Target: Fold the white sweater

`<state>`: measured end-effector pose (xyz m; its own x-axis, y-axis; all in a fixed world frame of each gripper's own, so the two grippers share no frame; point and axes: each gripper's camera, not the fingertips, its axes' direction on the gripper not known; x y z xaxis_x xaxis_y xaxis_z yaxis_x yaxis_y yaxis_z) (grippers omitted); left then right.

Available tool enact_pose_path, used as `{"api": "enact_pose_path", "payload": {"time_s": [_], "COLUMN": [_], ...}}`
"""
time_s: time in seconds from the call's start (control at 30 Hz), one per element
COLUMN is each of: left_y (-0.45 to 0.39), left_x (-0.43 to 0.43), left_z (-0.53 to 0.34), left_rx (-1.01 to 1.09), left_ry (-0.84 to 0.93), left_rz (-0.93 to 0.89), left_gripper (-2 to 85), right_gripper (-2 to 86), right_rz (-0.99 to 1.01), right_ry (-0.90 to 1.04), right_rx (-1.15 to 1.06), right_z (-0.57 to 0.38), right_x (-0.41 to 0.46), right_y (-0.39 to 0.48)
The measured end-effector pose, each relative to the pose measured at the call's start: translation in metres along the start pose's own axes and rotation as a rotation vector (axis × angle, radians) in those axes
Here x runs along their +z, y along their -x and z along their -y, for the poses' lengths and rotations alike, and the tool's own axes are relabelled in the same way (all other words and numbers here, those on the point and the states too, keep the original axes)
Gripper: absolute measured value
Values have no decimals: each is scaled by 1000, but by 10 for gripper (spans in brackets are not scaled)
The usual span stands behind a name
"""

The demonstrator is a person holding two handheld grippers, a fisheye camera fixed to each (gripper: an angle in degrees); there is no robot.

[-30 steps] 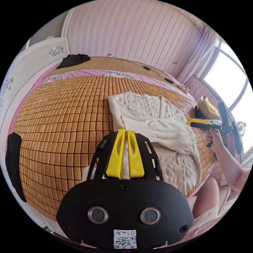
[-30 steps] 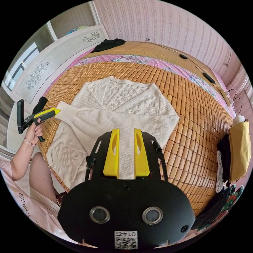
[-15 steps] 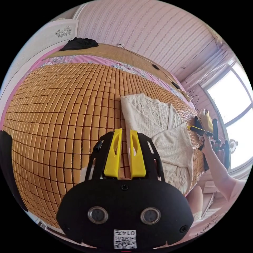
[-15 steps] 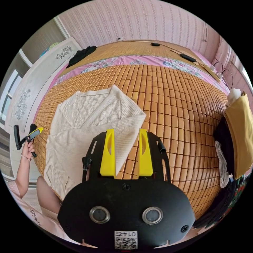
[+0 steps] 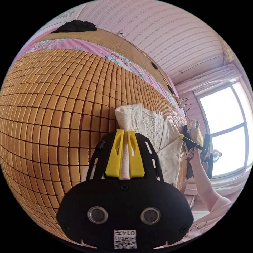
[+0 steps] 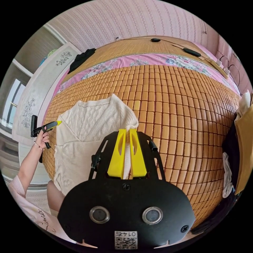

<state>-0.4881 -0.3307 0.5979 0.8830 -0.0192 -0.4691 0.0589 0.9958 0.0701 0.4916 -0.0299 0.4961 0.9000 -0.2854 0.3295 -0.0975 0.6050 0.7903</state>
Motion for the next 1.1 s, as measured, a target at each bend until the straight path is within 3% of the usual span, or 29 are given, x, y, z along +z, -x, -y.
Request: {"api": "enact_pose_path", "payload": {"time_s": [0.2,0.37,0.53,0.73,0.9,1.0,1.1], "left_y": [-26,-29,0,-19,-71,-73,-68], "left_x": [-76,-125,-92,-120,-124,-98,-74], "left_z": [-52,-169,-250,-279,-277,-271,-269], "left_rx": [201,335,172,103,160,57,1], "left_ry": [-141,-95,140,93,63,95,175], "left_rz": [-103,-153,31,177,246,170,133], "left_gripper": [5,10,-5,3,80,99,58], "right_gripper": [11,12,16,55,117,126,60], "right_rz": [227,252,229,91,52,127,243], "right_ry": [-275,-235,126,58,23,76,55], "right_rx": [-127,-249,-27,64,74,173,238], "right_z": [-76,-187,-268,-286,-283,-273,-271], "right_x": [-89,-127,-56,-72,-67,-32,-14], "right_y": [-4,4,-30,-22,16,11,5]}}
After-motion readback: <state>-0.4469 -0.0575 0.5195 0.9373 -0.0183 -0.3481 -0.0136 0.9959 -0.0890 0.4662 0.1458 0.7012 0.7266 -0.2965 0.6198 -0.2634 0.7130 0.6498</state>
